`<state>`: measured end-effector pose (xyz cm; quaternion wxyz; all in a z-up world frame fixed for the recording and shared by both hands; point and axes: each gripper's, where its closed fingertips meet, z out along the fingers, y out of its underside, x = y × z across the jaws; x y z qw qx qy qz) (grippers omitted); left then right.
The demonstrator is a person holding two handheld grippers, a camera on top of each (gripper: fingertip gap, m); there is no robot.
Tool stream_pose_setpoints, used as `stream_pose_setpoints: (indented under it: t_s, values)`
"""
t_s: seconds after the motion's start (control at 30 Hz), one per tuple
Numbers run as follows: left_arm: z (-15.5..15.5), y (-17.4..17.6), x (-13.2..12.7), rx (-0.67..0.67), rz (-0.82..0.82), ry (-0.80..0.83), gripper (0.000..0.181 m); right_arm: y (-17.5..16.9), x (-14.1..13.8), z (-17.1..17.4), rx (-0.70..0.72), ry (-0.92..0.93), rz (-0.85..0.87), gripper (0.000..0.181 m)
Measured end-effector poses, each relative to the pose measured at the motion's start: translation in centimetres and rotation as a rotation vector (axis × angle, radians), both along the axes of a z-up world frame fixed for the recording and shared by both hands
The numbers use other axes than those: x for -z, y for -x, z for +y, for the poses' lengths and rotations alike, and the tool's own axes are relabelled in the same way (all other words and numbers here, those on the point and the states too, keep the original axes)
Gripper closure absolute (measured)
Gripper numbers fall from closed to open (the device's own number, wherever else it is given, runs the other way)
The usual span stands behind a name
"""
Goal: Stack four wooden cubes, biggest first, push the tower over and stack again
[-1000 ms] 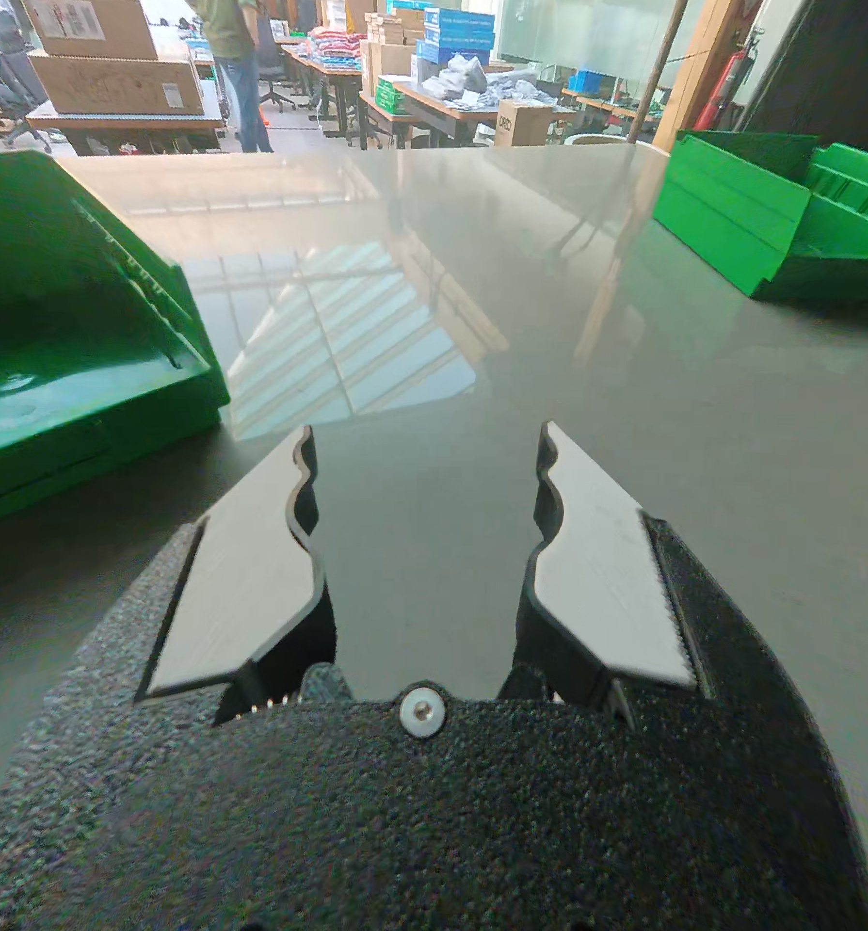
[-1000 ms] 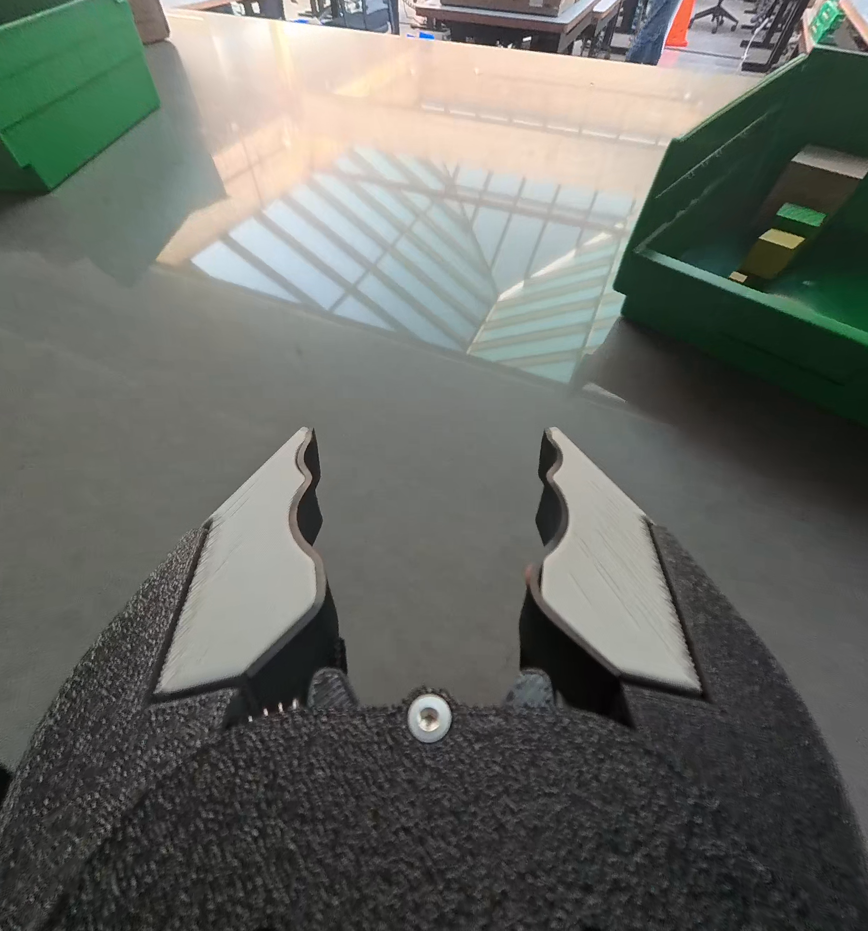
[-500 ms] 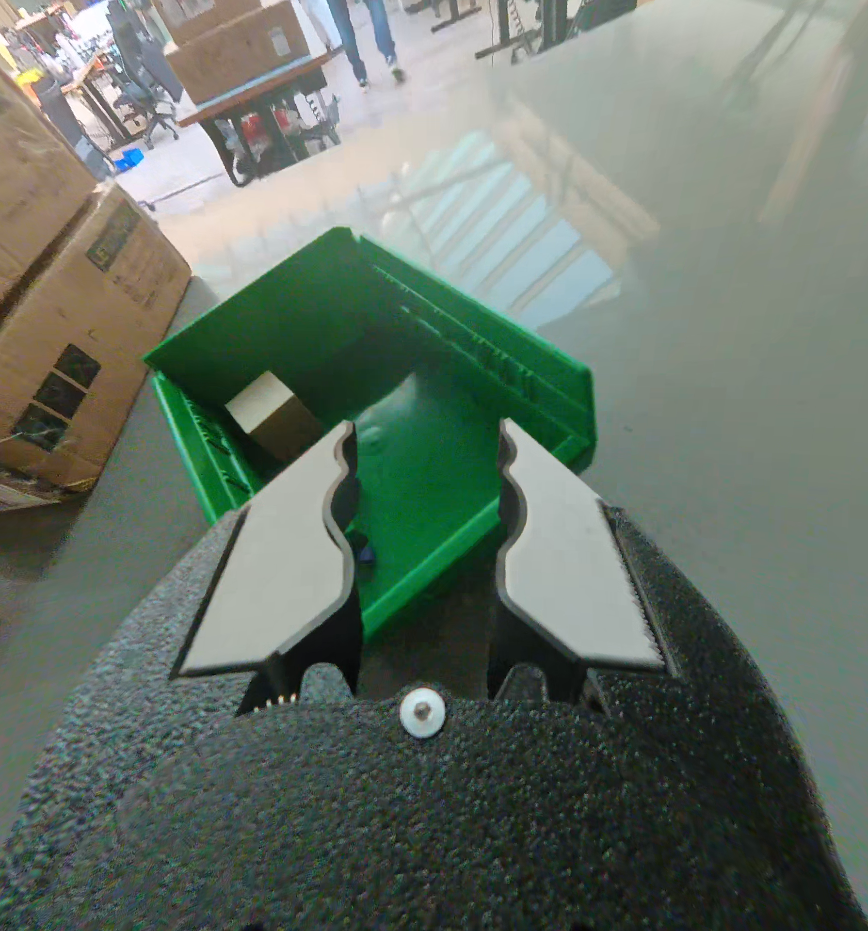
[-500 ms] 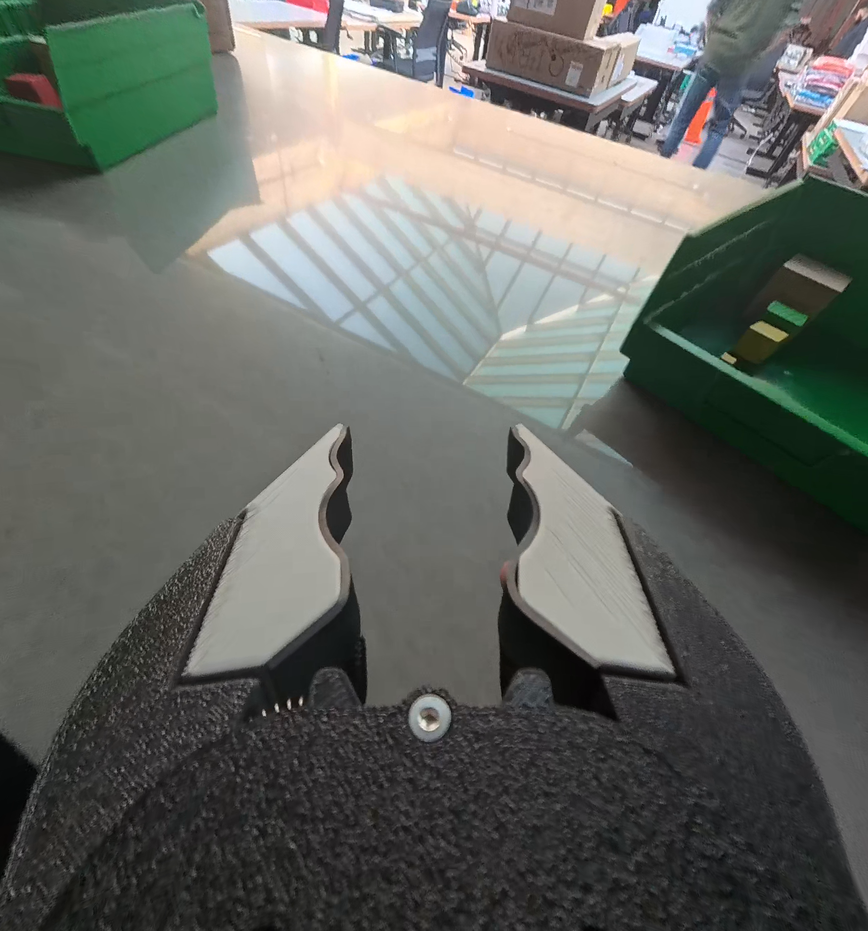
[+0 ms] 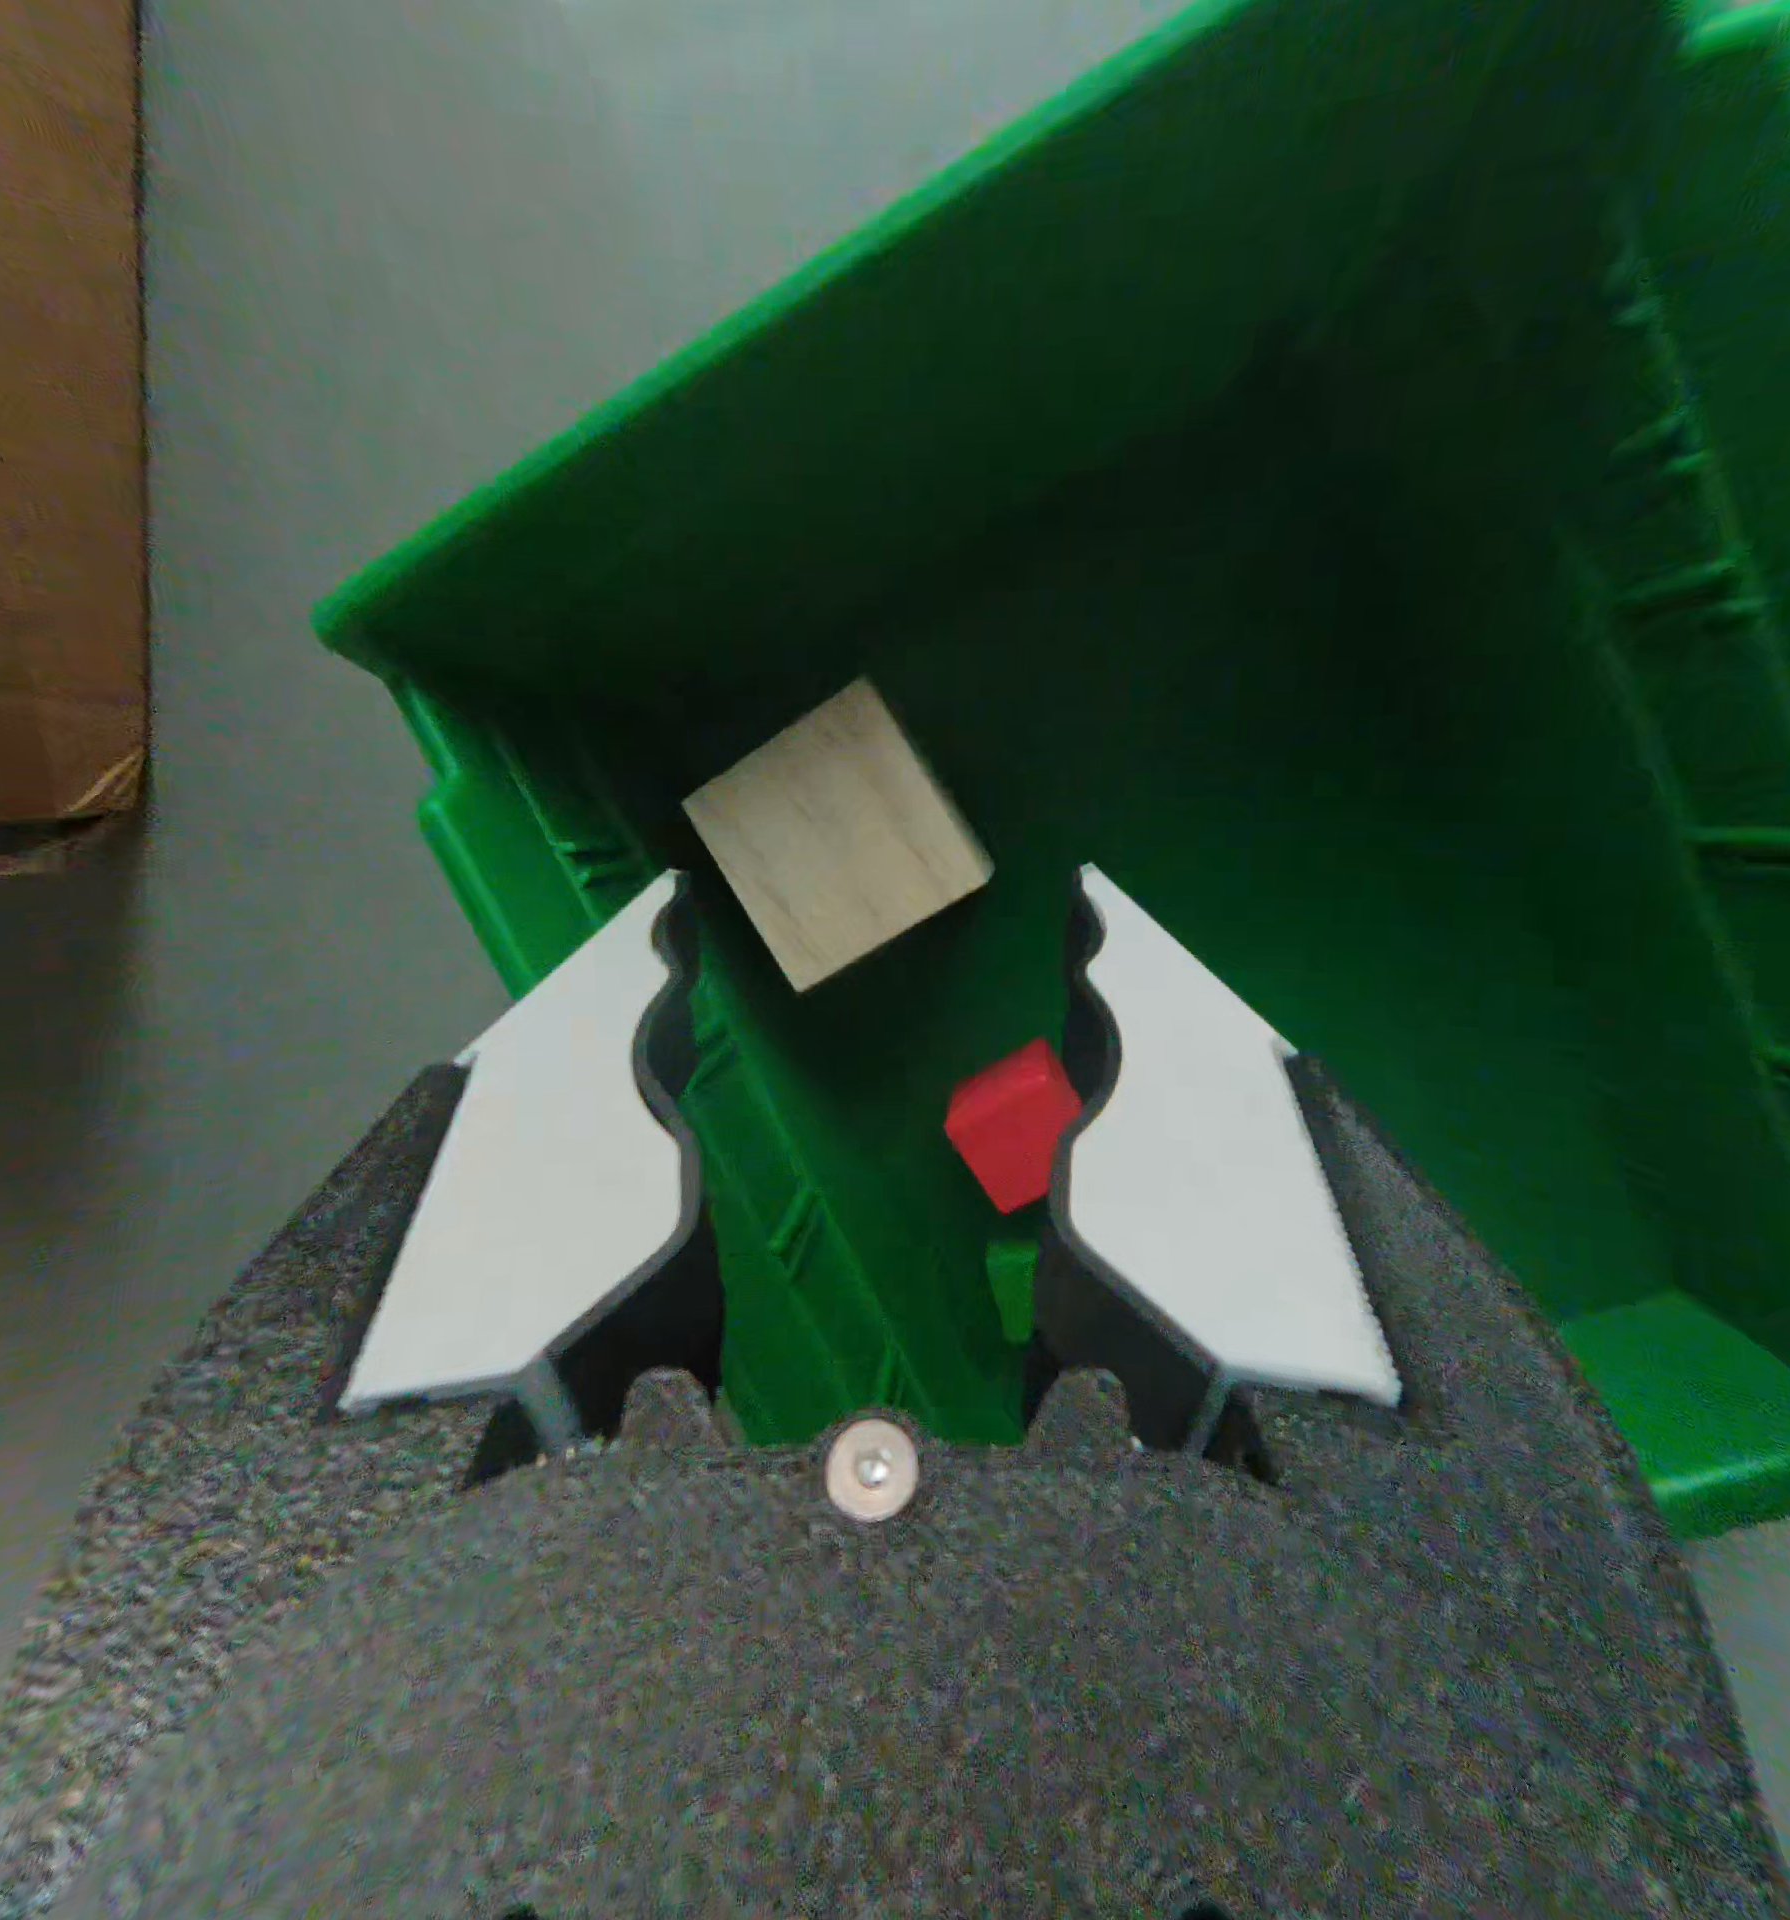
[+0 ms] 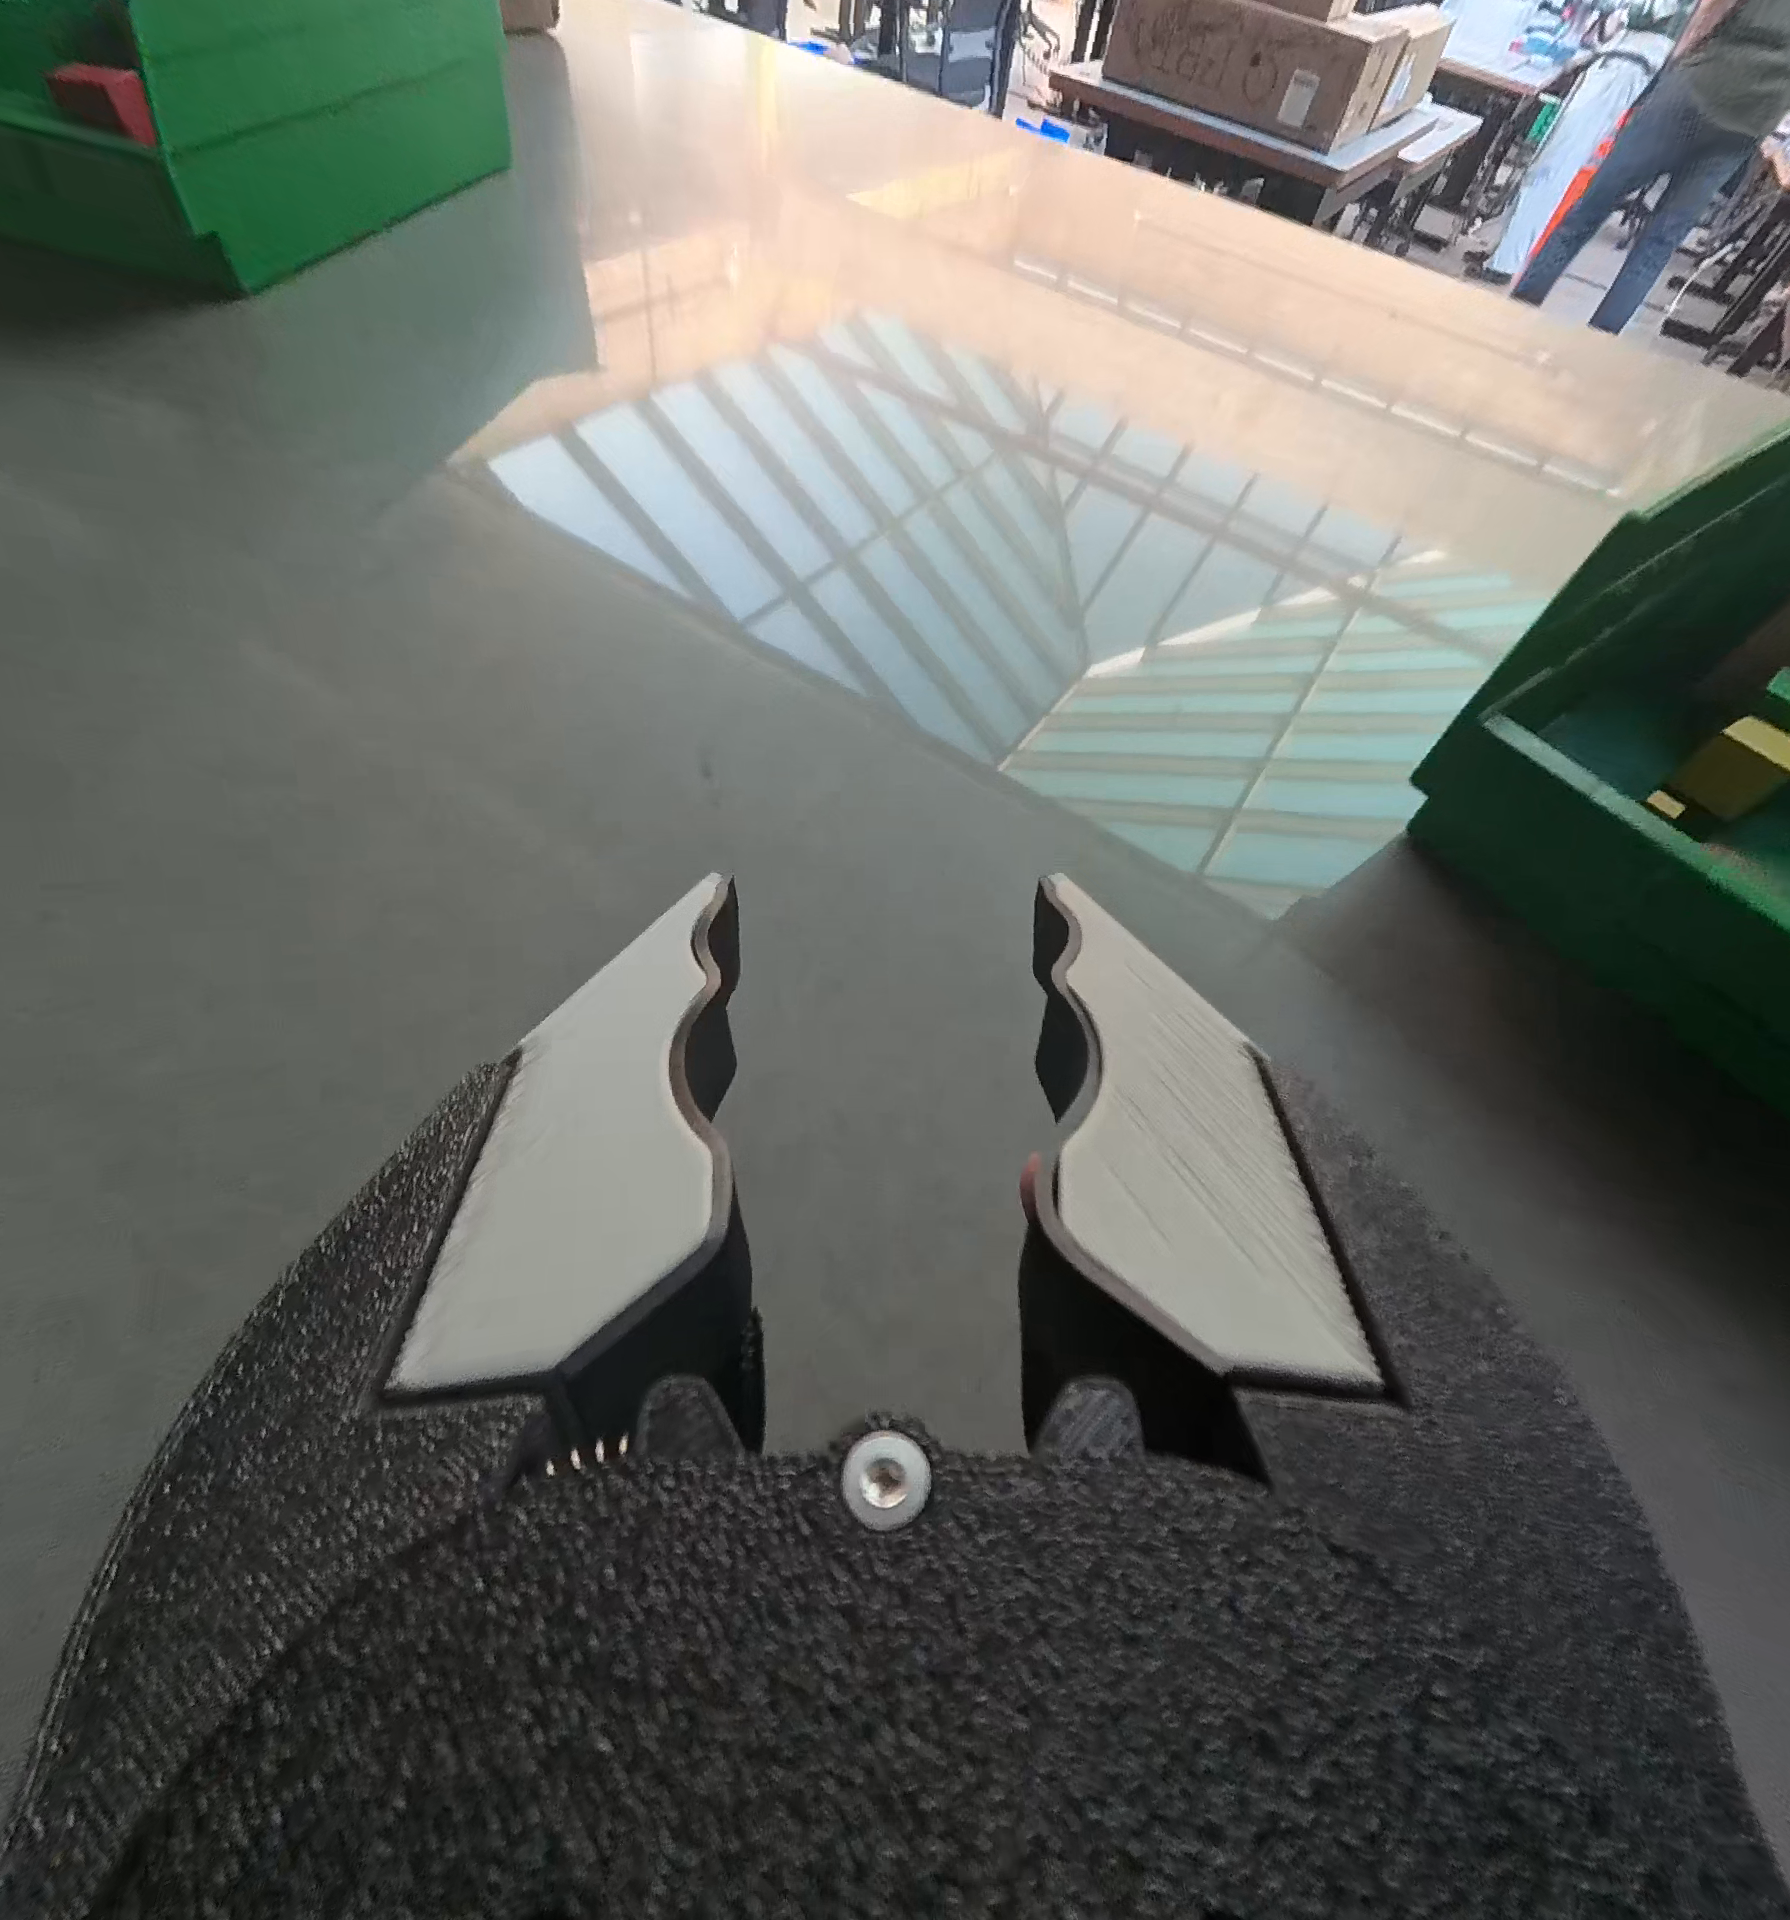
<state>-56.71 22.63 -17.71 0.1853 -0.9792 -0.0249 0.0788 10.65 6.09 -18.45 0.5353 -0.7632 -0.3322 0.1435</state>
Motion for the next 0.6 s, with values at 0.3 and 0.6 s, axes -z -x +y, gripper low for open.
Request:
stream_pose_setpoints:
  t_s: [0.3,0.6]
  values:
    - [0.5,1.6,2.9,-0.129,0.086,0.237,0.115,-1.2,0.5,0.1,0.055,0.023,0.035,0.126]
    - [0.2,-0.4,2.0,-0.032,0.069,0.214,0.124,-2.3,0.0,-0.2,0.075,0.016,0.068,0.127]
